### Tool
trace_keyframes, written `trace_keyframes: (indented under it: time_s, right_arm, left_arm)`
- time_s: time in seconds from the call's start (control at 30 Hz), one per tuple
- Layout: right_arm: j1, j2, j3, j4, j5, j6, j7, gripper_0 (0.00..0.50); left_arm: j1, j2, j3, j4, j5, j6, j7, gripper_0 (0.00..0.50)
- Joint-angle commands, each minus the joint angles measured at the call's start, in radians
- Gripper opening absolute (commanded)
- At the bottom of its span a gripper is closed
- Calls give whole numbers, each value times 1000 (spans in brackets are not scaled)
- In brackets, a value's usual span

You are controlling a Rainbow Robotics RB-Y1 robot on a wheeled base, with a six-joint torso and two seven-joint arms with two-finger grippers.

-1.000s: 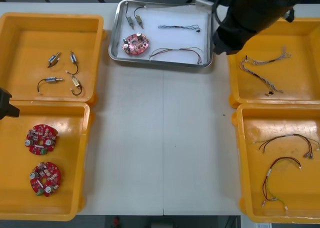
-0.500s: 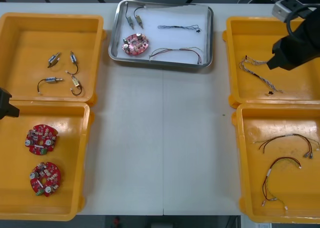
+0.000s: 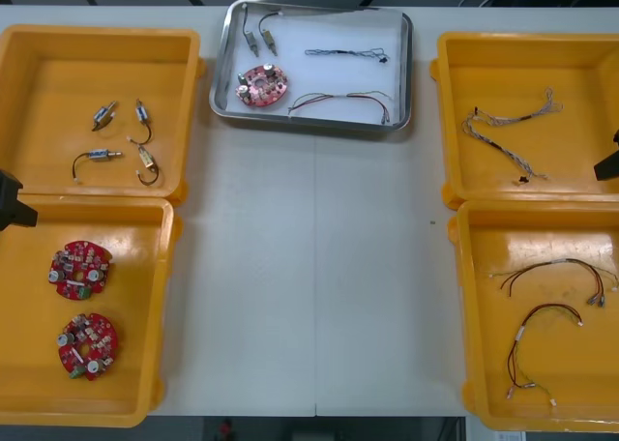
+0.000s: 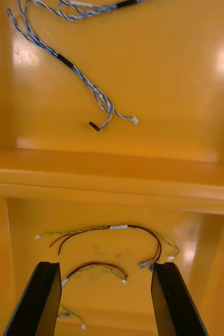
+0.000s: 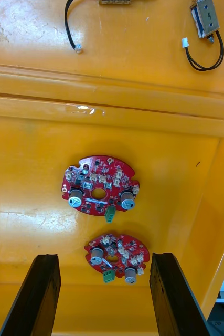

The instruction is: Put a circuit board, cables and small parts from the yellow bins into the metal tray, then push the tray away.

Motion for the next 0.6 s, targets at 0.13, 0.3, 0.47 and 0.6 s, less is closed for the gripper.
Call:
trace_keyframes:
  time_s: [0.13,0.3,0.47,0.6]
  right_arm:
    - [33,-39,-61,-48,-33,82,-135,500]
    - [65,-15,-69,-88,1,119,-152,500]
    - [149,10,-106,-143,32,104,-153,500]
    - [206,38,-155,-177,27,102,-153,500]
  left_arm:
    - [0,48,35,-3,5,-7,77,500]
    - [0,48,35,-3,5,-7,77,500]
    - [0,48,35,-3,5,-7,77,500]
    - [0,48,35,-3,5,-7,77,500]
